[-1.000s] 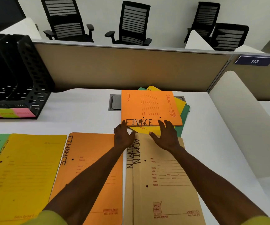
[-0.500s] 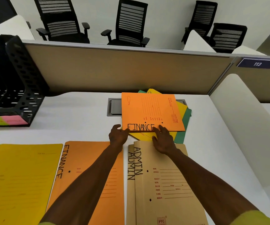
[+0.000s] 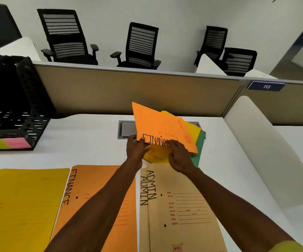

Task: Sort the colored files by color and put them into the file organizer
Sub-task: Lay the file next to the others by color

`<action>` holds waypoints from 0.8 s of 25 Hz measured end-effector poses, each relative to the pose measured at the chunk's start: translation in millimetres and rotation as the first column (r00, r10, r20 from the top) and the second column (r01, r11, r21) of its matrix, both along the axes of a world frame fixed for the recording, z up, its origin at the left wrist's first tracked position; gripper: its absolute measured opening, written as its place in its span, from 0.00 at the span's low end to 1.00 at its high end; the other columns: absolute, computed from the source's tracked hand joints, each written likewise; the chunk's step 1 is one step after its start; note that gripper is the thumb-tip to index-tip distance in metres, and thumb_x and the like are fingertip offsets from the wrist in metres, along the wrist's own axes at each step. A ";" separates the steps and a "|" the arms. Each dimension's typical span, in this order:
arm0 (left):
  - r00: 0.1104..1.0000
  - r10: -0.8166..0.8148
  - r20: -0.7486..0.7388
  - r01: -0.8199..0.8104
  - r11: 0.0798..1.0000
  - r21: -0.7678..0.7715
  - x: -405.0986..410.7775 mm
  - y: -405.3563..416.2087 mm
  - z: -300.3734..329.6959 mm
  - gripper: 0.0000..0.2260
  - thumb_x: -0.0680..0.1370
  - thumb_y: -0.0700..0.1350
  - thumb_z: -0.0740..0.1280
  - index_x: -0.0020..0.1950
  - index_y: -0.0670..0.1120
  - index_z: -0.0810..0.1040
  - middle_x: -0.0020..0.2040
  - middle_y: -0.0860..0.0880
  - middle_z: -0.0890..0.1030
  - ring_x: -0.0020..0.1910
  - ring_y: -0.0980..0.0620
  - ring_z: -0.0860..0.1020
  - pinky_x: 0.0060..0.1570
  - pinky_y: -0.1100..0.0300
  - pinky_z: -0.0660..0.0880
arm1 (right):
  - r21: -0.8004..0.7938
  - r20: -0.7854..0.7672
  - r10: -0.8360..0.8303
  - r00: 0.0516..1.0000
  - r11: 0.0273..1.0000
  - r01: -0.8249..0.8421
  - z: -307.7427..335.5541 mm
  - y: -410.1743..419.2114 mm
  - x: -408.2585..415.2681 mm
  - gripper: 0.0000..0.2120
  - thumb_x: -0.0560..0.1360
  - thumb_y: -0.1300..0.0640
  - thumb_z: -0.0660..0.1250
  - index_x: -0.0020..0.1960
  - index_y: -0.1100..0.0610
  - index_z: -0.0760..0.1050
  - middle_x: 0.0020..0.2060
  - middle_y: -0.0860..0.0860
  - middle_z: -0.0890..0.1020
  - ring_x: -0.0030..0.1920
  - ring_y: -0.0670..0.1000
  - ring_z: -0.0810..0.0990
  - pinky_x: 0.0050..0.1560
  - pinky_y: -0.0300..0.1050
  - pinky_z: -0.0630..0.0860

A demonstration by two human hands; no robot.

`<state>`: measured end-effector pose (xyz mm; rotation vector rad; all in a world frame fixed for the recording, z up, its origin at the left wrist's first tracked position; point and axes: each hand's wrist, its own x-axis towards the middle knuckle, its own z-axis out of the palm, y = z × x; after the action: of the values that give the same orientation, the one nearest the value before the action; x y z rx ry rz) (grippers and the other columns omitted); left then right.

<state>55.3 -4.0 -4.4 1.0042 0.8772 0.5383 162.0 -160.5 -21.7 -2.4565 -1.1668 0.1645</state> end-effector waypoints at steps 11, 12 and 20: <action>0.958 0.176 0.228 -0.201 0.975 0.095 -77.1 26.8 81.7 0.10 0.84 0.45 0.59 0.63 0.43 0.70 0.52 0.42 0.80 0.48 0.45 0.82 0.43 0.49 0.82 | 0.282 -0.062 -0.212 0.975 0.934 0.221 114.7 11.9 13.7 0.26 0.79 0.45 0.65 0.73 0.57 0.68 0.71 0.56 0.72 0.71 0.58 0.69 0.66 0.52 0.68; 0.952 0.199 0.233 -0.223 0.972 0.080 -84.3 30.5 85.7 0.10 0.84 0.46 0.59 0.63 0.43 0.71 0.52 0.42 0.80 0.48 0.46 0.82 0.41 0.51 0.82 | 0.242 -0.103 -0.224 0.969 0.939 0.243 121.6 11.0 15.7 0.28 0.78 0.43 0.65 0.73 0.56 0.67 0.72 0.56 0.71 0.72 0.59 0.68 0.68 0.54 0.68; 0.942 0.328 0.071 -0.326 0.945 -0.034 -132.0 45.7 74.6 0.09 0.82 0.47 0.62 0.57 0.45 0.77 0.47 0.46 0.80 0.40 0.50 0.78 0.38 0.57 0.77 | 0.126 -0.670 -0.148 0.728 0.943 0.308 94.5 0.2 -27.9 0.17 0.75 0.44 0.72 0.59 0.53 0.79 0.64 0.56 0.79 0.53 0.53 0.81 0.50 0.47 0.75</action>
<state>-76.8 41.7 70.3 0.8156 0.9863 0.8414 134.1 -160.2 72.8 -2.0345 -0.5259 0.7128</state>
